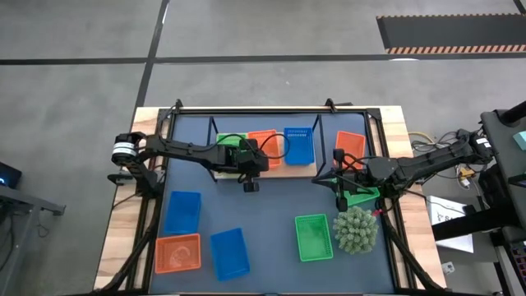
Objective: Stack baskets on shelf by color
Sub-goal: Adjust the baskets on the shelf
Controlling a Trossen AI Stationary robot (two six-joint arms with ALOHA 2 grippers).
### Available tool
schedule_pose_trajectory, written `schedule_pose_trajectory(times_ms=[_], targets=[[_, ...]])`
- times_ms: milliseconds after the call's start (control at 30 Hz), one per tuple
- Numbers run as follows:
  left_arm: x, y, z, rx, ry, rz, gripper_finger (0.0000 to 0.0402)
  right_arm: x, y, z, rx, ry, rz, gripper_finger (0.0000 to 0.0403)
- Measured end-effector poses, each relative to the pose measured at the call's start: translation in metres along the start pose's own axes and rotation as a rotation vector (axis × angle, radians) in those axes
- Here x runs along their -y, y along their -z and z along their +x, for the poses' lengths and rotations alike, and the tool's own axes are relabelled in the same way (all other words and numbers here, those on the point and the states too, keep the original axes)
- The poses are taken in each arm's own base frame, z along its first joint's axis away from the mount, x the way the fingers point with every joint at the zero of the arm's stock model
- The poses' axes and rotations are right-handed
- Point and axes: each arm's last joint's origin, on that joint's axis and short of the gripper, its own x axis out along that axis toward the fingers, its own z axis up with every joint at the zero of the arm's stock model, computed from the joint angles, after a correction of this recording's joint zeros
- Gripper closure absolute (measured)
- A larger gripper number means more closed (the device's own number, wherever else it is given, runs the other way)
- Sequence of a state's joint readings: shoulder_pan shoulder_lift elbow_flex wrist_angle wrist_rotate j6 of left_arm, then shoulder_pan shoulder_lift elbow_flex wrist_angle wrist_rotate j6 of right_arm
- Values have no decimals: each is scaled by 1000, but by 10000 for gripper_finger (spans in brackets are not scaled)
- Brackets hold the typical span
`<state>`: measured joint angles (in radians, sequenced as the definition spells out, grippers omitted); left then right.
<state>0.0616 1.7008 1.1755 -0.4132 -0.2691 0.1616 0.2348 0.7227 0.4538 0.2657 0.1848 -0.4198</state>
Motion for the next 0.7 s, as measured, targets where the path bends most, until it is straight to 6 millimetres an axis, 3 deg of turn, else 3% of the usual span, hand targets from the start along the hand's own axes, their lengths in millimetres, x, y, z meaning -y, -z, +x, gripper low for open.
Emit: schedule_pose_trajectory(times_ms=[333, 533, 700], targets=[[0, 0, 0, -2, 0, 3, 366, 0, 0, 0, 0, 0, 0, 394], [0, 0, 0, -2, 1, 3, 397, 0, 0, 0, 0, 0, 0, 394], [0, 0, 0, 2, 1, 30, 396, 0, 0, 0, 0, 0, 0, 394]])
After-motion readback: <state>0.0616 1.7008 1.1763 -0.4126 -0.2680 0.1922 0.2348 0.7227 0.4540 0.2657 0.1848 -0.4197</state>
